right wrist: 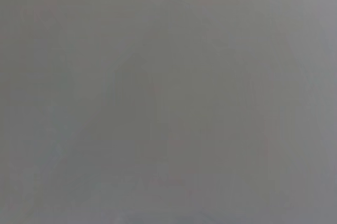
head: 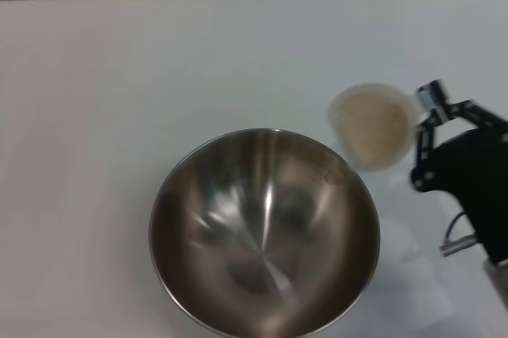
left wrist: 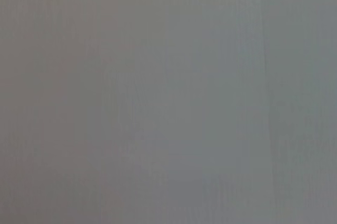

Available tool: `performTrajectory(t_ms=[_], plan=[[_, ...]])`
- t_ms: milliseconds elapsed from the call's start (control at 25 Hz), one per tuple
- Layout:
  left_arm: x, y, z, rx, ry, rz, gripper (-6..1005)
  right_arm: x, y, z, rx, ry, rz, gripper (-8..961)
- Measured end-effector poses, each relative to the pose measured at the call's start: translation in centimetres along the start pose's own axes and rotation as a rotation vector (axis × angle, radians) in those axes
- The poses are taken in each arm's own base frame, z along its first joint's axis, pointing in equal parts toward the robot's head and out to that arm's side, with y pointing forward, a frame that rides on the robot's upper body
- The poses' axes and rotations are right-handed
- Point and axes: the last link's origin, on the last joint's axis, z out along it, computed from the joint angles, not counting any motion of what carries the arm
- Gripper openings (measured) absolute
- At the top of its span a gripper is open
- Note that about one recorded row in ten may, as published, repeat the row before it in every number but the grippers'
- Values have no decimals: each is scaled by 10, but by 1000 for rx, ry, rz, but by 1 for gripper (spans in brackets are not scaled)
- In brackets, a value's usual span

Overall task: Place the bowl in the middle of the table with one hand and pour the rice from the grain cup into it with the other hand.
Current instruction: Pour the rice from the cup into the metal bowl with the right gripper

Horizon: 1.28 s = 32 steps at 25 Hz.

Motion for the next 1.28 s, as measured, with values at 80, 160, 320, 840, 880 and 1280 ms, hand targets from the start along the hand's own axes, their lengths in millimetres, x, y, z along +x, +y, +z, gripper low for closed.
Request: performTrajectory(t_ms=[80, 160, 320, 840, 880, 1280], plan=[[0, 0, 0, 0, 0, 0, 827, -3, 9, 3, -24, 8, -108, 16], [0, 0, 0, 0, 0, -1, 827, -4, 14, 5, -37, 16, -177, 16], [0, 2, 0, -2, 3, -5, 827, -10, 30, 9, -84, 23, -393, 16], [-1, 2, -1, 0, -2, -45, 827, -28, 52, 9, -147, -57, -718, 16], [-1, 1, -1, 1, -3, -44, 827, -29, 53, 9, -150, -64, -743, 16], [-2, -2, -4, 13, -10, -42, 827, -35, 67, 7, -202, -117, -1041, 16]])
